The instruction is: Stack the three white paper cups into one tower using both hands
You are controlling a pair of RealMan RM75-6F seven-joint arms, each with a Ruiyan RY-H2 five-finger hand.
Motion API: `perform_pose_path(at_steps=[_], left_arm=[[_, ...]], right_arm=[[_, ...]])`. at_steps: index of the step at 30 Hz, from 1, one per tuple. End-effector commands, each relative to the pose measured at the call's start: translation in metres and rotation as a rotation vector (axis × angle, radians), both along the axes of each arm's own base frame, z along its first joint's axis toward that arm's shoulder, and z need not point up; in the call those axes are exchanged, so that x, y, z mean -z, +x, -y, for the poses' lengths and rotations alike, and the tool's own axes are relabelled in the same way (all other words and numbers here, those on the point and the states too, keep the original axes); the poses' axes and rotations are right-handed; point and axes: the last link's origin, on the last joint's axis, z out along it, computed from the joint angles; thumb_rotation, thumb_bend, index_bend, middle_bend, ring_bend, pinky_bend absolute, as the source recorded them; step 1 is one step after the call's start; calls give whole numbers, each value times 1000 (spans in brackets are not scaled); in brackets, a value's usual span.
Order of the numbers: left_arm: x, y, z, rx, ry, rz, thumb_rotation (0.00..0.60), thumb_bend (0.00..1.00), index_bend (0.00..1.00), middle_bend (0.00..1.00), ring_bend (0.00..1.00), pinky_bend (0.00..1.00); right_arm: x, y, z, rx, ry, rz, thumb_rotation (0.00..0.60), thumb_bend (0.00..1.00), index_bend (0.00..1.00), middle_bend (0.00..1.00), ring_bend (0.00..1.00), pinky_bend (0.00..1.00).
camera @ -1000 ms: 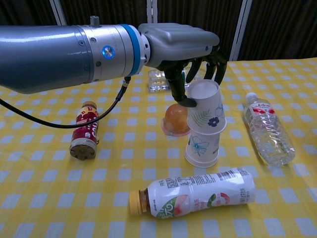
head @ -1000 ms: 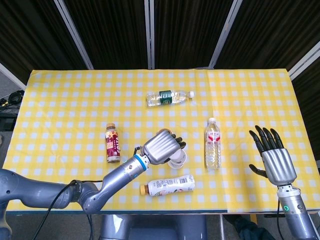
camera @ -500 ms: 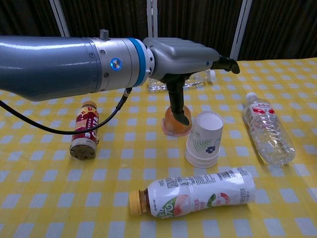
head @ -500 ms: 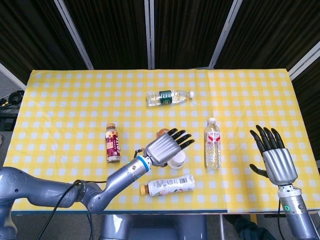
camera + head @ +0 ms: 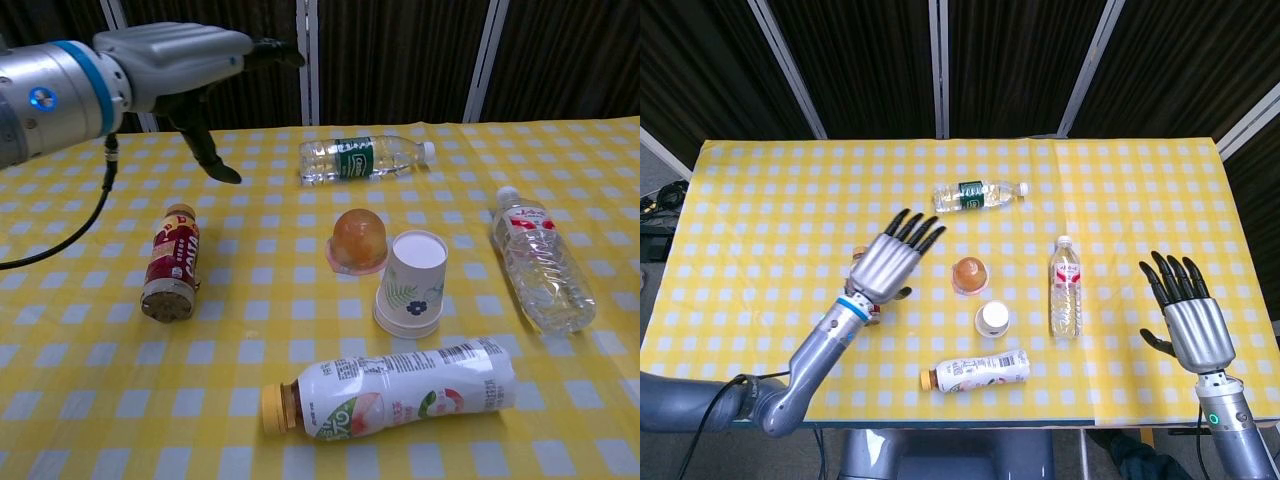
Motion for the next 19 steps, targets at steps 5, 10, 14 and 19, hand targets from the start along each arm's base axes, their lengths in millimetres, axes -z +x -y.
perform_pose_path(at_steps=[5,10,14,19], left_arm=[[-73,-139,71,-299,250,113,600,0,0,0,0,0],[-98,-187,115,-366,290,119,600,0,0,0,0,0],[-110,-205,136,-391,308,127,600,0,0,0,0,0],[-123,-221,156,-412,333,166,600,0,0,0,0,0]], right_arm=[[2,4,-2,-16,7,-6,600,0,0,0,0,0],[4,9,-3,-26,16,-4,600,0,0,0,0,0],[5,11,-5,-33,22,-6,600,0,0,0,0,0],[7,10,-7,-32,31,-22,600,0,0,0,0,0]])
